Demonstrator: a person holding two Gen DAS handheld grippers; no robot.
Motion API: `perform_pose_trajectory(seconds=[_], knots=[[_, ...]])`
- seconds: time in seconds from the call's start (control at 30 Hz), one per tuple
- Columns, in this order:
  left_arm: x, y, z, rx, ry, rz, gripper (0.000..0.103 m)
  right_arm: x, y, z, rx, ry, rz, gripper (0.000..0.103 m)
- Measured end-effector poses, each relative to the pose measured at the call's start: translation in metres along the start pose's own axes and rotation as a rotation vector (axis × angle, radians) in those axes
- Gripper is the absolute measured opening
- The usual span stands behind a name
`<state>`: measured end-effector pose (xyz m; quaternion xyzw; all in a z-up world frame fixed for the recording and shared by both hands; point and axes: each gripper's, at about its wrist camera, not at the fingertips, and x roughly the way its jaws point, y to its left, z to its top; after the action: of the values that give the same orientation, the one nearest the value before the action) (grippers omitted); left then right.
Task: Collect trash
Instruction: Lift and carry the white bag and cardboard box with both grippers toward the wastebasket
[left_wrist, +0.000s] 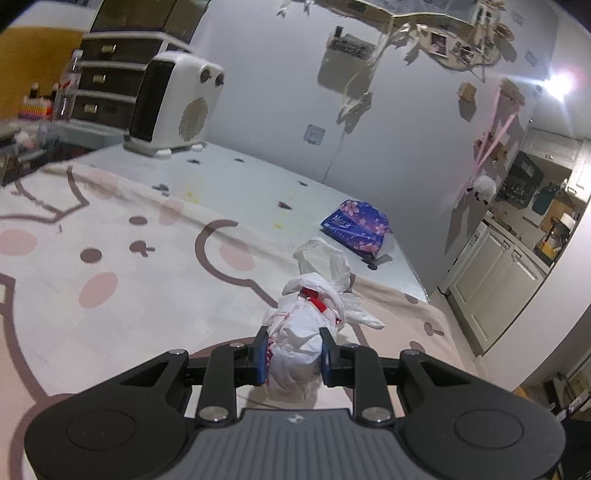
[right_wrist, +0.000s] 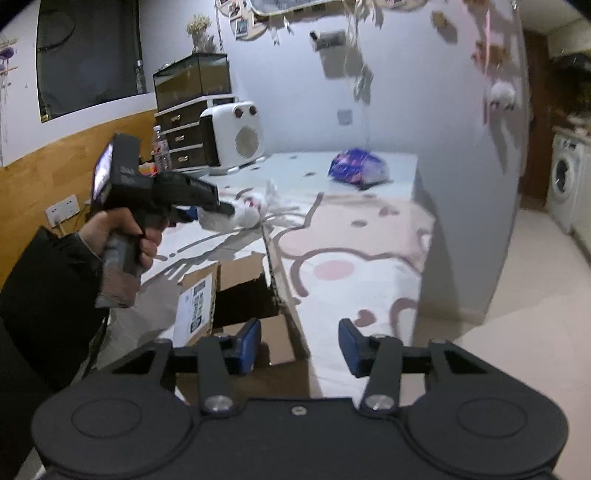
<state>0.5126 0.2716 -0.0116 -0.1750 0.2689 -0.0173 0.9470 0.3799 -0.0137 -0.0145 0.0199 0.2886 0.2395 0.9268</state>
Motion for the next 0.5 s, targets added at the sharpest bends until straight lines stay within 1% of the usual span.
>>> perform_pose_trajectory(seconds=[0.03,0.1,0.13,0.17,0.2,0.23,0.27,0.43,0.5], knots=[[-0.006,-0.003,-0.002,0.016,-0.003,0.007,0.027,0.006,-0.002,0.001,0.013,0.003,0.013,0.045],[-0.016,-0.007,-0.007,0.035,-0.001,0.024,0.027,0.014,-0.004,0.003,0.033,0.007,0.022,0.036],[-0.021,-0.009,-0.009,0.039,0.001,0.031,0.027,0.018,-0.005,0.004,0.046,0.014,0.024,0.027],[-0.027,-0.011,-0.013,0.041,0.004,0.040,0.027,0.020,-0.006,0.004,0.055,0.022,0.028,0.023],[-0.032,-0.012,-0.017,0.045,0.006,0.044,0.027,0.021,-0.007,0.004,0.059,0.025,0.030,0.022],[-0.038,-0.015,-0.021,0.052,0.006,0.050,0.027,0.021,-0.008,0.003,0.060,0.025,0.031,0.018],[-0.044,-0.017,-0.025,0.057,0.005,0.055,0.027,0.020,-0.011,0.003,0.068,0.026,0.033,0.011],[-0.077,-0.024,-0.047,0.057,-0.012,0.087,0.027,0.013,-0.018,-0.002,0.088,0.024,0.016,0.004],[-0.089,-0.026,-0.053,0.060,-0.018,0.096,0.027,0.007,-0.019,-0.006,0.088,0.009,-0.001,0.003]])
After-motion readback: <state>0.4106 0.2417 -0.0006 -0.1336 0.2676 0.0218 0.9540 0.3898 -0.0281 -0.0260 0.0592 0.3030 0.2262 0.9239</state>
